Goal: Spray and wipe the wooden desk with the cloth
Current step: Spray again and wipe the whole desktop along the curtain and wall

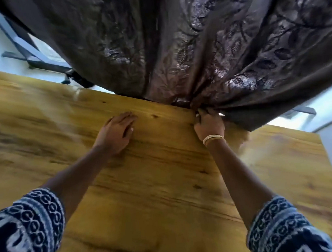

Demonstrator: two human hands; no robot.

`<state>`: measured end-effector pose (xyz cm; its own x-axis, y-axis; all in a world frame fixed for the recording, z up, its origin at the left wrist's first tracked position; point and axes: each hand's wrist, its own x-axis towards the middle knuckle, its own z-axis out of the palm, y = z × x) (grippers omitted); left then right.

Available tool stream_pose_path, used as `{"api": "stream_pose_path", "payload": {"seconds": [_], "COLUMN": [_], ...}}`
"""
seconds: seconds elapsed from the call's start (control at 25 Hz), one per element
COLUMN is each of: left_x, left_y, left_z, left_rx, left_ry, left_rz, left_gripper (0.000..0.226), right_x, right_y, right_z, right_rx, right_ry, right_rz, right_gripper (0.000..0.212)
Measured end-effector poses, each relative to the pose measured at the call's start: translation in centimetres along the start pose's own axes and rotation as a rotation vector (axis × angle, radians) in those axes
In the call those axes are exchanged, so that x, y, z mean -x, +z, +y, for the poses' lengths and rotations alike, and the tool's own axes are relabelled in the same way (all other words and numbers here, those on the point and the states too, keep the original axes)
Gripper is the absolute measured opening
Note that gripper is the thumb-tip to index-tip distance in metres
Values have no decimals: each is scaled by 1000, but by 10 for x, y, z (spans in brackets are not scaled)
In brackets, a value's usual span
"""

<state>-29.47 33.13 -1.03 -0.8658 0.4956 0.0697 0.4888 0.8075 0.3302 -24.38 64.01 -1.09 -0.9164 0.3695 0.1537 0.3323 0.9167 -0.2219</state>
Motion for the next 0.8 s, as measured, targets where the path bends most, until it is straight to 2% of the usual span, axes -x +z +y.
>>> {"api": "stream_pose_path", "payload": {"seconds": [0.08,0.24,0.4,0.52,0.6,0.8], "left_x": [2,1,4,11,11,6], "left_y": [-6,-27,-56,-81,-96,-117], "left_z": [-16,-57,-132,-190,-223,-286], "left_rx": [-4,-19,-9,-12,-30,-65], "left_ry": [22,49,37,-27,-78,-408], "left_rz": [-15,-4,15,31,10,-58], "left_gripper": [48,50,48,43,47,69], "right_x": [-8,-33,-31,-33,-43,-66], "right_y": [10,21,41,57,63,85], "right_z": [-37,-103,-184,-251,-289,-383], "right_rx": [-44,-41,-35,-33,-60,-83], "right_ry": [-30,41,31,63,64,-16], "right_rz": [-48,-140,-40,-29,-36,-138], "right_gripper": [41,34,34,40,42,38]}}
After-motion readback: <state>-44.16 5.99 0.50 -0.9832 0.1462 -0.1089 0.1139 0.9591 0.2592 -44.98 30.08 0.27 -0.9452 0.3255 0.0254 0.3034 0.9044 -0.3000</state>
